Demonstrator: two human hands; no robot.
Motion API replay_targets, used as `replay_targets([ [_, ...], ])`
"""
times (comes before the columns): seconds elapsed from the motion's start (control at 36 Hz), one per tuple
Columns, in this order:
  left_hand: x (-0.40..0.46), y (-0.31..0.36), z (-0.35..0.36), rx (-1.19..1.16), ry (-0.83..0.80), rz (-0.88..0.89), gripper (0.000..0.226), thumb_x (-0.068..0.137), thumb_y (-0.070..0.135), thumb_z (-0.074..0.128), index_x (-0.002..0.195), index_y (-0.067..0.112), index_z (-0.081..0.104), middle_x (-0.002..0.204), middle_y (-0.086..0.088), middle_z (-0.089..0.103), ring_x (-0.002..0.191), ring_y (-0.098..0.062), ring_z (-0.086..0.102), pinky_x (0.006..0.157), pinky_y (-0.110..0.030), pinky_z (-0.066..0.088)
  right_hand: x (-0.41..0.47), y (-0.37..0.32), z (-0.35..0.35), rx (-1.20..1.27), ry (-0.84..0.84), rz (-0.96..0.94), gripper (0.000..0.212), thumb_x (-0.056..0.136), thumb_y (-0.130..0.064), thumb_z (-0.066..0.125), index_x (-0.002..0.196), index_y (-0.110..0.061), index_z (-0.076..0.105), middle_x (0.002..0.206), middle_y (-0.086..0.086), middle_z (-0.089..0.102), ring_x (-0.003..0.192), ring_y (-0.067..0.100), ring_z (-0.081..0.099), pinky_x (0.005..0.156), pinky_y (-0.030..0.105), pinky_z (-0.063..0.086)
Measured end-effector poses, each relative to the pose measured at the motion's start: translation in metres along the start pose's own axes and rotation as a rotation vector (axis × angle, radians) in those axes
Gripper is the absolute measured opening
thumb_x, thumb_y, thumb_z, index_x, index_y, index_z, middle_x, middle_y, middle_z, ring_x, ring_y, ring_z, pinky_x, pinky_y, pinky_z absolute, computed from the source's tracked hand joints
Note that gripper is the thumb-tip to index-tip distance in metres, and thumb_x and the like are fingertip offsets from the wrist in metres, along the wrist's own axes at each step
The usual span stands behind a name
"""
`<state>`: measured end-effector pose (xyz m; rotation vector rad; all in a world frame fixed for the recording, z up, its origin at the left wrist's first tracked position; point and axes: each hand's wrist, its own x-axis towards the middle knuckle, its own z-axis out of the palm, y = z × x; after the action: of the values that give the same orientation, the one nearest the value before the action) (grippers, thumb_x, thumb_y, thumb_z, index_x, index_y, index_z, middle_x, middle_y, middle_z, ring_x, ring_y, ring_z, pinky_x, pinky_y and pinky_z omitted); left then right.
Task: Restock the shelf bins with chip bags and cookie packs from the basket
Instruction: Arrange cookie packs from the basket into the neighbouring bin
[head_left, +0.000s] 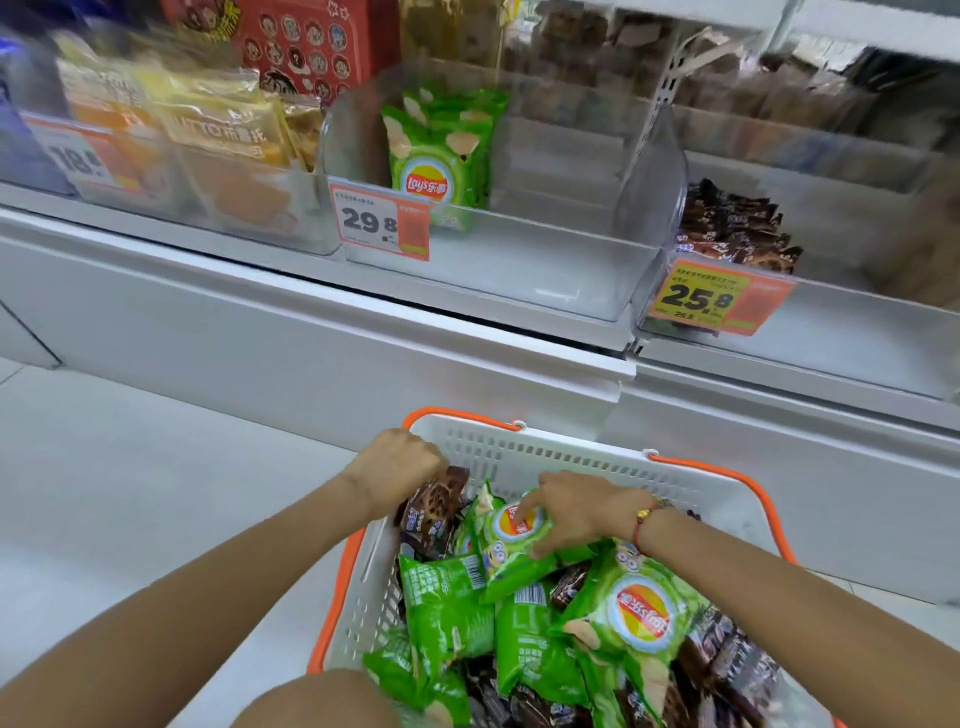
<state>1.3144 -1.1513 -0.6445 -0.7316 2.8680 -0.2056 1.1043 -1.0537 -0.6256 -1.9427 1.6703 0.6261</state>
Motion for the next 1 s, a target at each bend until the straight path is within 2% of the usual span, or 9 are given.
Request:
replay_targets([
  [0.08, -0.001, -0.004, -0.026, -0.155, 0.062, -0.095, 0.023, 0.099, 0.024, 0.045, 0.115, 0.029, 0.060, 0.113, 0.007, 0.067, 0.102, -0.020, 0.062, 0.080, -0.031, 0.044, -0.003, 0.002, -0.010, 0.057, -0.015, 0.010, 0.054, 0.085, -0.057, 0.060, 0.132, -0.033, 0.054, 0.121, 0.005, 0.046, 0.120, 0.028, 0.047, 0.096, 0.036, 0.040],
  [0.19, 0.001, -0.012, -0.066, -0.390, 0.161, -0.117, 0.018, 0.099, 0.031, 0.049, 0.110, 0.030, 0.063, 0.114, 0.013, 0.066, 0.104, -0.012, 0.060, 0.082, -0.027, 0.041, -0.020, 0.004, -0.034, 0.317, 0.135, 0.021, 0.067, 0.088, -0.049, 0.060, 0.144, -0.018, 0.039, 0.141, 0.009, 0.045, 0.127, 0.025, 0.046, 0.103, 0.031, 0.038],
  [0.28, 0.004, -0.012, -0.098, -0.570, 0.206, -0.055, 0.012, 0.095, 0.027, 0.056, 0.104, 0.030, 0.065, 0.105, 0.017, 0.067, 0.099, -0.005, 0.059, 0.085, -0.029, 0.046, -0.043, 0.005, -0.061, 0.622, 0.245, 0.007, 0.081, 0.083, -0.037, 0.072, 0.147, -0.018, 0.026, 0.134, 0.005, 0.045, 0.119, 0.020, 0.050, 0.096, 0.028, 0.041],
  [0.39, 0.017, -0.001, -0.137, -0.763, 0.291, -0.004, 0.013, 0.092, 0.020, 0.061, 0.092, 0.033, 0.065, 0.093, 0.019, 0.066, 0.088, 0.008, 0.057, 0.083, -0.028, 0.048, -0.070, 0.013, -0.086, 0.949, 0.395, -0.073, 0.050, 0.077, -0.021, 0.080, 0.121, -0.019, 0.057, 0.101, 0.003, 0.066, 0.089, 0.012, 0.061, 0.081, 0.026, 0.049],
  [0.47, 0.027, 0.011, -0.161, -0.934, 0.394, 0.022, 0.017, 0.090, 0.014, 0.064, 0.092, 0.031, 0.066, 0.093, 0.013, 0.069, 0.091, 0.001, 0.062, 0.085, -0.031, 0.052, -0.089, 0.018, -0.094, 1.103, 0.532, -0.108, 0.015, 0.080, -0.012, 0.076, 0.091, -0.015, 0.066, 0.076, -0.004, 0.064, 0.068, 0.005, 0.055, 0.063, 0.016, 0.043],
  [0.61, 0.044, 0.029, -0.185, -1.301, 0.449, -0.071, 0.056, 0.086, 0.016, 0.070, 0.134, 0.029, 0.044, 0.126, 0.003, 0.054, 0.110, -0.015, 0.058, 0.086, -0.026, 0.053, -0.103, 0.038, -0.096, 1.352, 0.767, -0.075, 0.019, 0.077, -0.015, 0.078, 0.094, -0.017, 0.070, 0.091, 0.003, 0.072, 0.084, 0.011, 0.065, 0.083, 0.027, 0.051],
  [0.69, 0.058, 0.040, -0.196, -1.438, 0.369, -0.183, 0.055, 0.086, 0.015, 0.070, 0.134, 0.015, 0.043, 0.125, -0.004, 0.054, 0.100, -0.014, 0.059, 0.068, -0.007, 0.048, -0.110, 0.050, -0.103, 1.501, 0.882, -0.056, 0.026, 0.074, -0.010, 0.079, 0.098, -0.016, 0.070, 0.094, 0.003, 0.073, 0.086, 0.017, 0.067, 0.086, 0.029, 0.052],
  [0.81, 0.077, 0.052, -0.207, -1.496, 0.495, -0.167, 0.026, 0.089, 0.007, 0.065, 0.114, 0.006, 0.057, 0.104, -0.009, 0.065, 0.081, -0.008, 0.062, 0.064, -0.004, 0.046, -0.129, 0.066, -0.115, 1.478, 0.961, -0.059, 0.023, 0.075, -0.007, 0.077, 0.095, -0.015, 0.068, 0.089, -0.001, 0.074, 0.083, 0.011, 0.070, 0.080, 0.022, 0.054],
  [1.0, 0.113, 0.061, -0.220, -1.334, 0.619, -0.023, 0.021, 0.086, 0.018, 0.070, 0.093, 0.036, 0.060, 0.094, 0.016, 0.069, 0.091, 0.001, 0.065, 0.083, -0.015, 0.050, -0.162, 0.097, -0.128, 1.088, 1.086, -0.108, 0.037, 0.076, -0.004, 0.077, 0.107, -0.018, 0.063, 0.098, -0.007, 0.067, 0.080, 0.000, 0.066, 0.065, 0.013, 0.050],
])
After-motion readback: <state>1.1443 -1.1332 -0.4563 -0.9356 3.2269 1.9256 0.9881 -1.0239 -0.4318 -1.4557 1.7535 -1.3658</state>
